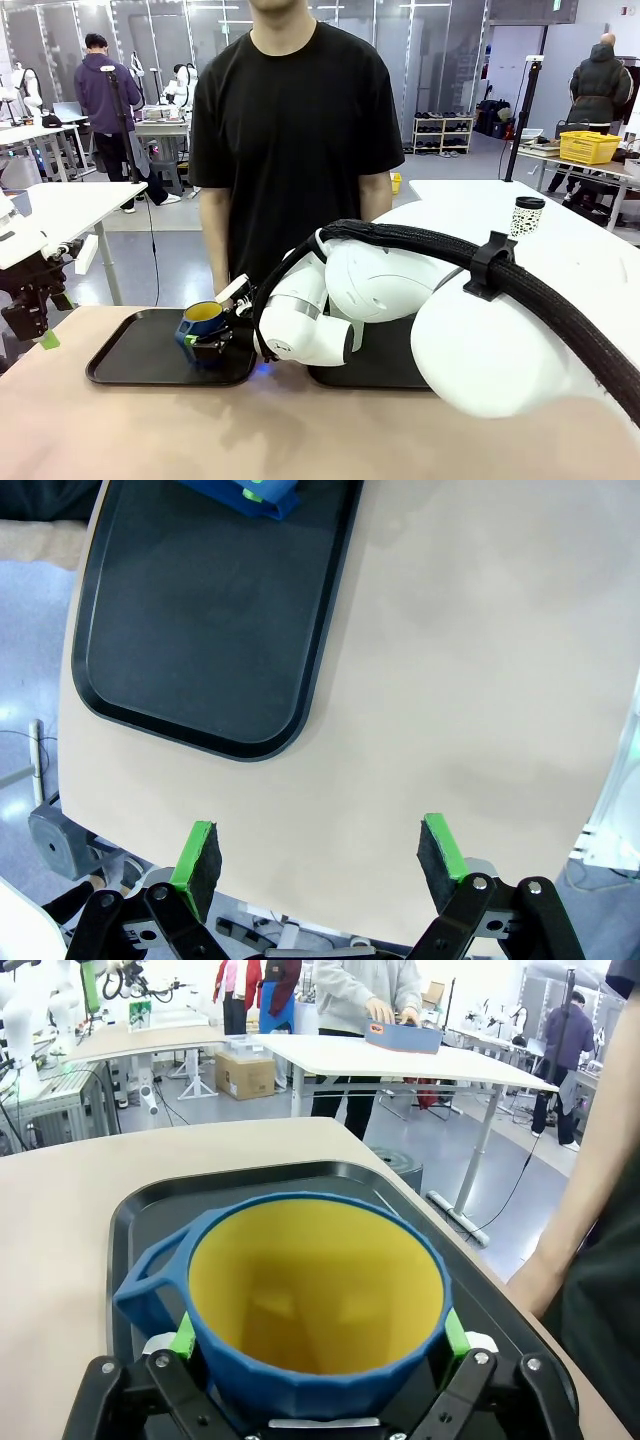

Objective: Sort and store the cups by type.
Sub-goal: Pick up the Handle plastic cup and place it into the empty Flat Tray.

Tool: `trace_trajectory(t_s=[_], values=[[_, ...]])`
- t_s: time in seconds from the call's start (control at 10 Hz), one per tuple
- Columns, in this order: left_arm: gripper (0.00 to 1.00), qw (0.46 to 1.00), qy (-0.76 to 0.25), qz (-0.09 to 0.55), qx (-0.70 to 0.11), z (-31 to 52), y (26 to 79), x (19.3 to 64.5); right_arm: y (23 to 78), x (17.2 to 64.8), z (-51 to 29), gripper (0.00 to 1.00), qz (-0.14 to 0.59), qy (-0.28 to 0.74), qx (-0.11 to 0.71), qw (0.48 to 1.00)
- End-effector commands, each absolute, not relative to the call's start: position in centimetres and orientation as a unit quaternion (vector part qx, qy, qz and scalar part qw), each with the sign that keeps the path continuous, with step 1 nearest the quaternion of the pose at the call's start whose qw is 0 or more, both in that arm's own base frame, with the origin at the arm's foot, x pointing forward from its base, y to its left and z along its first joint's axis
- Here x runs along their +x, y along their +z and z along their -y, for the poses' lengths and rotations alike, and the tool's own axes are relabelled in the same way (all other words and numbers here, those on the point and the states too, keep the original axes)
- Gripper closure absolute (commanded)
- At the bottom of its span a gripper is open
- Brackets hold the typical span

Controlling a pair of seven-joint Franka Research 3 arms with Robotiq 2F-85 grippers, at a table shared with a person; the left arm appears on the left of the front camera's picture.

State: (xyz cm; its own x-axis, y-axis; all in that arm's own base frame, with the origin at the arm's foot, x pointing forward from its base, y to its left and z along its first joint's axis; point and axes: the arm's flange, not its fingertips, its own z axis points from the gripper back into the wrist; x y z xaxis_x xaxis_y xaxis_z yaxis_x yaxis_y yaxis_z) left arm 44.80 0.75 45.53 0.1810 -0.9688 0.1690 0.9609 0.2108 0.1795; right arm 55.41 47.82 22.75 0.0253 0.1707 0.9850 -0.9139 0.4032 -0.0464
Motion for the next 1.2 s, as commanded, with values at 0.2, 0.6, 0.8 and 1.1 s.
trace_trajectory(t_s=[0.2,0.6,0.8,1.1], values=[[0.0,0.769,-0.626,0.127,0.026,-0.8,45.4,44.7,22.9,51.5,-46.5,0.0,0.552,0.43,0.32,0.638],[0.0,0.769,-0.626,0.127,0.026,-0.8,45.4,44.7,22.8,50.6,-45.4,0.0,0.547,0.427,0.326,0.642],[0.0,0.769,-0.626,0.127,0.026,-0.8,45.4,44.7,23.2,49.4,-44.6,0.0,0.544,0.423,0.322,0.649],[0.0,0.769,-0.626,0.127,0.026,-0.8,45.4,44.7,24.1,47.7,-42.8,0.0,0.523,0.42,0.317,0.671]])
